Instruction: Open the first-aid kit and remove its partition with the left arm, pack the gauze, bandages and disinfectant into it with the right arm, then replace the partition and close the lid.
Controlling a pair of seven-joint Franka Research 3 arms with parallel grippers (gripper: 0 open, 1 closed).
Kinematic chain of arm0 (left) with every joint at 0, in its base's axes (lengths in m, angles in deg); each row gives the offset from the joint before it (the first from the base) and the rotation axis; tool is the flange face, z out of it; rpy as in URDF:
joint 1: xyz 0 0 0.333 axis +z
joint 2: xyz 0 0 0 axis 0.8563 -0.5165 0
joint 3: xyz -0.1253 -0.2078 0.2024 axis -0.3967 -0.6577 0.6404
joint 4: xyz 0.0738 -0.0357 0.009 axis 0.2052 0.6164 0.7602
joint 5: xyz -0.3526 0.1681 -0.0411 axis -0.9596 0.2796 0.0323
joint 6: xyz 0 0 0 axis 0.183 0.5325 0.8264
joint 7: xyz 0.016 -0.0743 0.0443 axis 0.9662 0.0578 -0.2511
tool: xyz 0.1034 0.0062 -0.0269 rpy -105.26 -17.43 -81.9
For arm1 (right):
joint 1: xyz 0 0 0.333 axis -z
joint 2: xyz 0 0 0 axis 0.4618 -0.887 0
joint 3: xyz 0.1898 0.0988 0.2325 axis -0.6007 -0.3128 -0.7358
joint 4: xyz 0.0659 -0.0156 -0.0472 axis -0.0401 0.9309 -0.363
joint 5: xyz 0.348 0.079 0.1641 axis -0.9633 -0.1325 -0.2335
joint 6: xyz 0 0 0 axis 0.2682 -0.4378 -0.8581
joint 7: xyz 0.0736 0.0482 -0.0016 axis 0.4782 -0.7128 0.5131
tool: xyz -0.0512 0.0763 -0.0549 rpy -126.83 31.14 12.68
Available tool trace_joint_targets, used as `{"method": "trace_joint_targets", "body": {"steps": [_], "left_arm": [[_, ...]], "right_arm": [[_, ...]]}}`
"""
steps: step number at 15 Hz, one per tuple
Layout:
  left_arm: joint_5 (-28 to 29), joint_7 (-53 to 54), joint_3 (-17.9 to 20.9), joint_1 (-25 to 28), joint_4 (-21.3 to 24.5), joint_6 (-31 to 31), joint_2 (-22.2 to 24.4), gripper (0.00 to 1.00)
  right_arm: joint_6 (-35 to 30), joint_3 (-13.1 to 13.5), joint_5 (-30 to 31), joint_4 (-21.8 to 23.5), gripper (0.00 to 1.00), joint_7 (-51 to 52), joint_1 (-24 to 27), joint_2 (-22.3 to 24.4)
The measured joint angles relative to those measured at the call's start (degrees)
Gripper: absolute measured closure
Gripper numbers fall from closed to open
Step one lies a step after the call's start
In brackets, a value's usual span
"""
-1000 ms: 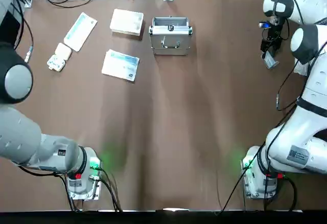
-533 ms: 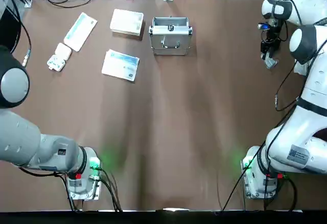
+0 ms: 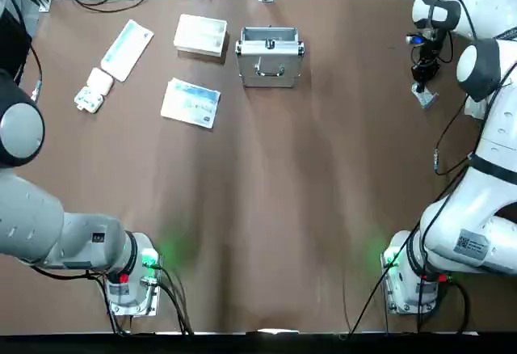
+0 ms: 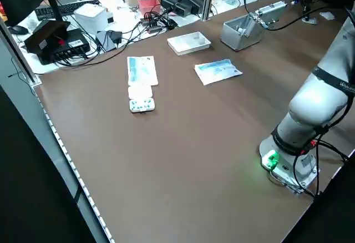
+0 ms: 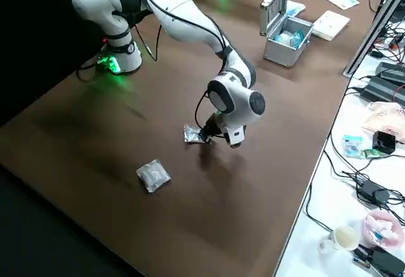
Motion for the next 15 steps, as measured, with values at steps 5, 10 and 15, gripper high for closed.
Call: {"method": "trace_joint_targets", "body": {"steps": [5,10,15], "left_arm": [[0.3,0.3,0.1,2.5,0.2,0.4,-0.7,0.0],[1.3,0.3,0.0,2.5,0.2,0.0,-1.1,0.0],[2.9,0.3,-0.8,1.8,0.2,-2.2,-2.2,0.0]], "right_arm": [[0.2,-0.6,-0.2,-1.6,0.92,-5.5,-3.5,0.3],[-0.3,-0.7,-1.6,-2.4,0.99,-9.8,-5.3,1.2],[-6.9,-1.4,-7.5,-6.1,0.99,-15.3,-7.1,1.6]]}}
